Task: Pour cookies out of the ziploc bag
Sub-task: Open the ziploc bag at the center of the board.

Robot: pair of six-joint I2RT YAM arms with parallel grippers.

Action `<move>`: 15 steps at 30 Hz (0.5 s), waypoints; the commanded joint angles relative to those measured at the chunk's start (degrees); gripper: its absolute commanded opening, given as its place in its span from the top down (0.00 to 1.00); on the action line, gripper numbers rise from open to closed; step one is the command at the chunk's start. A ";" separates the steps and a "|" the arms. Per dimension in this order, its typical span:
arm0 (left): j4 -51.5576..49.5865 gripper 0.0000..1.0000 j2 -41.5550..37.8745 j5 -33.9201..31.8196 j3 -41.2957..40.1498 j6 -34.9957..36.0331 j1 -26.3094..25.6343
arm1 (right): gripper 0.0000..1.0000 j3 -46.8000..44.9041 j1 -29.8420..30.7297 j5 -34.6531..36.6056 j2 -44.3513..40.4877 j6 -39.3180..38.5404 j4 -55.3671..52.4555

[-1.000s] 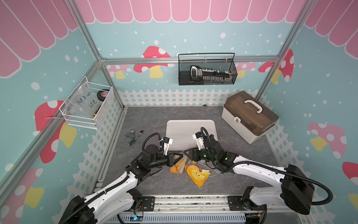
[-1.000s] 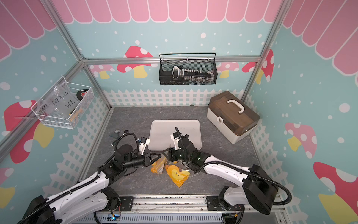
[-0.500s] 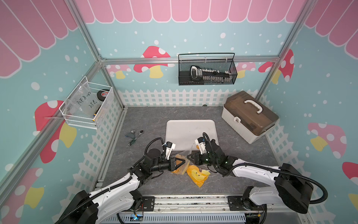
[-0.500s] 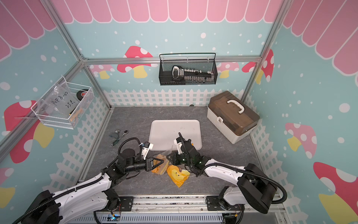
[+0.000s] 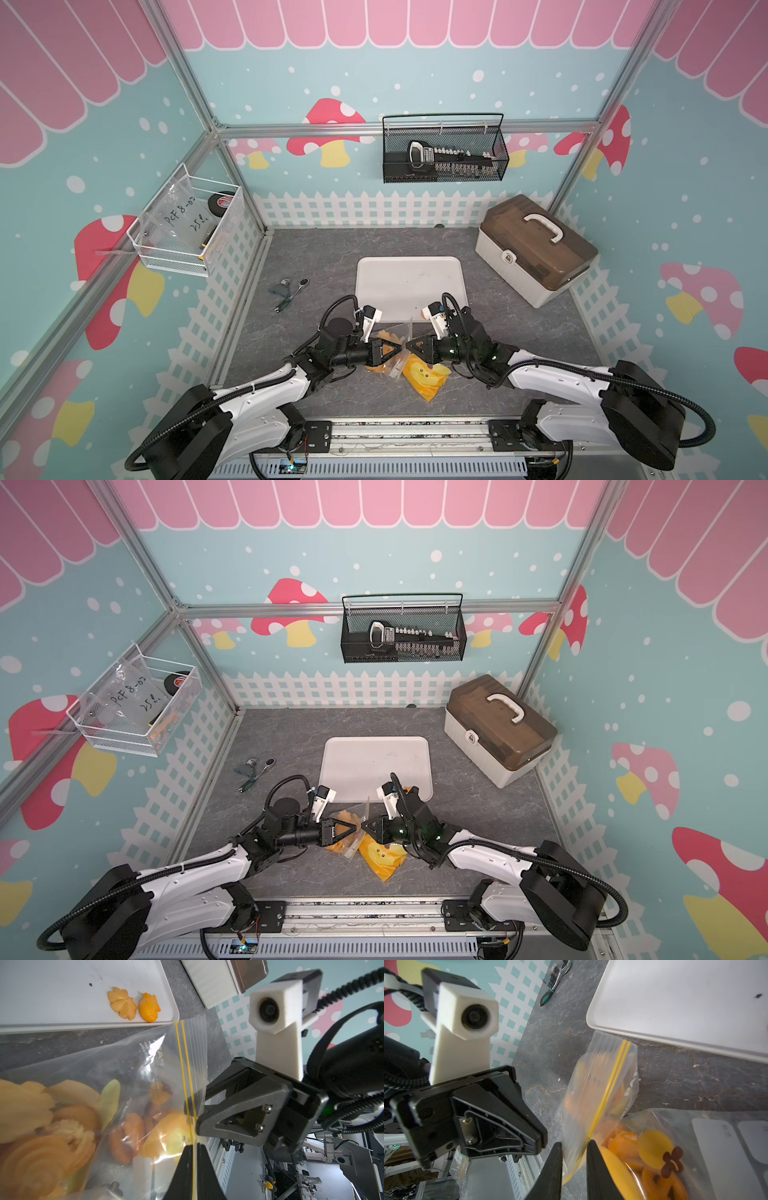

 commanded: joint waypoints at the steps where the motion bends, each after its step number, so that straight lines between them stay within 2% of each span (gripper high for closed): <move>1: 5.83 0.89 2.57 1.02 1.53 -2.14 -0.94 | 0.76 -0.85 0.10 0.84 -2.02 -1.37 -2.18; 4: 8.28 0.88 4.20 1.31 1.52 -2.91 -1.42 | 0.72 -1.14 0.04 1.64 -3.08 -2.02 -4.01; 15: 8.17 0.89 4.30 1.06 2.22 -2.70 -1.85 | 0.69 -0.48 0.05 2.16 -3.80 -2.11 -5.04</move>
